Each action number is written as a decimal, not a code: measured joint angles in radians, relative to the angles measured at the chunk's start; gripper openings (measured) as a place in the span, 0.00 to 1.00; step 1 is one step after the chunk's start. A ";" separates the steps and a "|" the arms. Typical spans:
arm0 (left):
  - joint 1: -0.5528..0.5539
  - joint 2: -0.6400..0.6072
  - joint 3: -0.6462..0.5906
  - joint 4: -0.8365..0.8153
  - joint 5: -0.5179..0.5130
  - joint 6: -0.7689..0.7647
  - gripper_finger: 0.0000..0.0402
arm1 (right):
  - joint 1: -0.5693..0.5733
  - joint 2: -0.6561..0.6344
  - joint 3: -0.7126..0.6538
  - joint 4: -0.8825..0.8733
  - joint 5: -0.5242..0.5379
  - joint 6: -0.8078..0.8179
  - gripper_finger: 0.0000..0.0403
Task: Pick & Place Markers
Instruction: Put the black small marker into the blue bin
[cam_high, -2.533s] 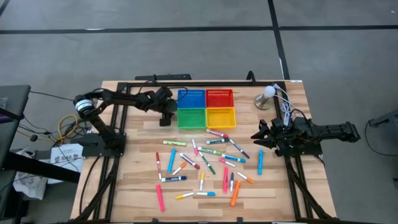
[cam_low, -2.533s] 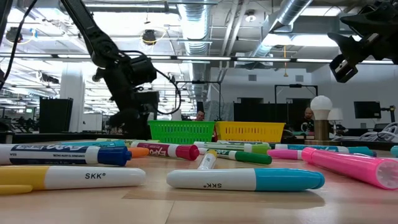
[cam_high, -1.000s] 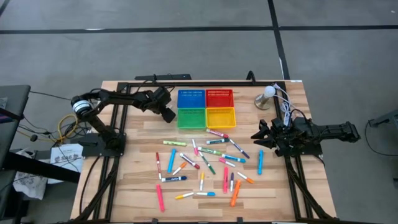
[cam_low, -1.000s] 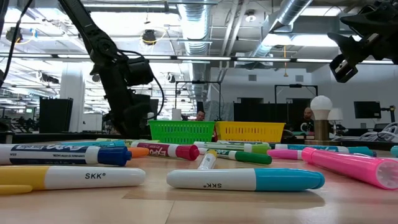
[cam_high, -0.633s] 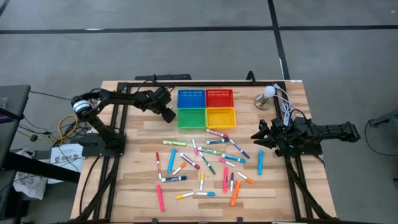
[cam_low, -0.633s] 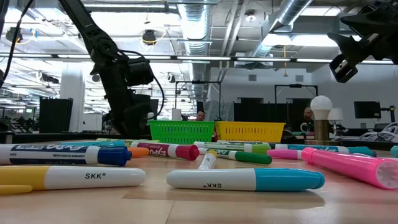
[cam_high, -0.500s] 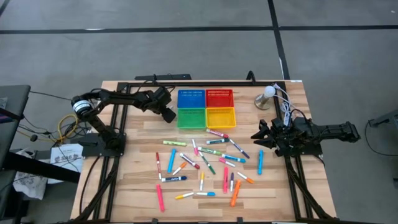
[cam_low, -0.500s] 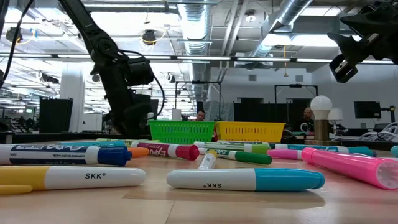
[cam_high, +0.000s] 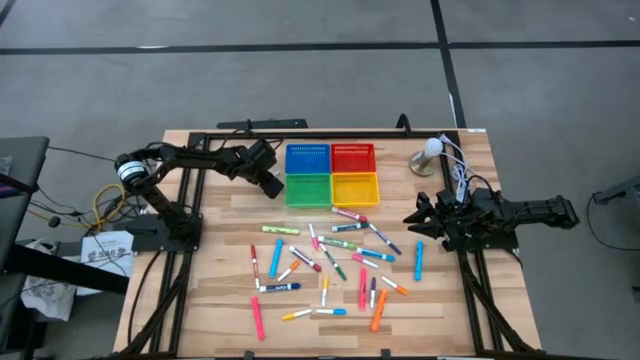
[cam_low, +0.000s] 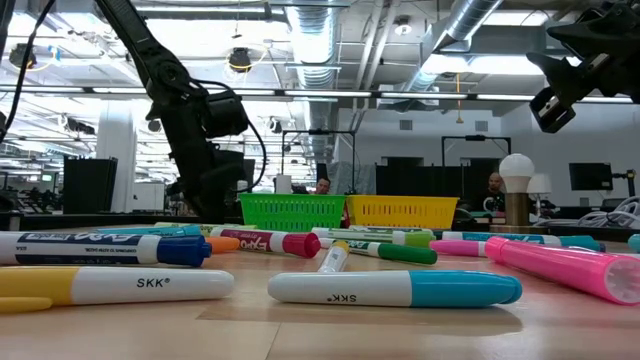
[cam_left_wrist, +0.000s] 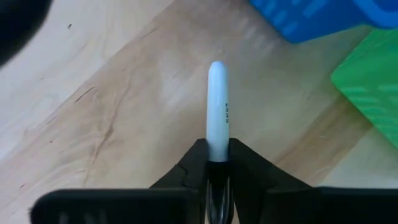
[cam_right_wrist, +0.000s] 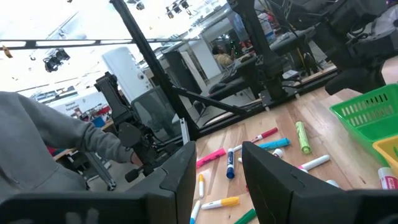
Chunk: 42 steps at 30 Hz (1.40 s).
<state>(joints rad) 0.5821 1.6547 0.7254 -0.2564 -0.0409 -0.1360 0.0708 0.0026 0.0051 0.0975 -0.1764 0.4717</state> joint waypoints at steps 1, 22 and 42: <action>0.000 0.000 0.000 0.000 0.001 0.000 0.11 | 0.000 0.000 0.000 0.000 0.000 0.000 0.30; 0.009 -0.359 -0.005 -0.132 0.111 0.004 0.14 | 0.000 0.000 0.000 0.000 0.000 0.000 0.30; -0.008 -0.323 -0.002 0.588 0.303 0.061 0.14 | 0.000 0.000 0.000 0.000 -0.002 0.000 0.30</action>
<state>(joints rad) 0.5743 1.3319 0.7237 0.3313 0.2619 -0.0750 0.0708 0.0028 0.0055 0.0971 -0.1779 0.4717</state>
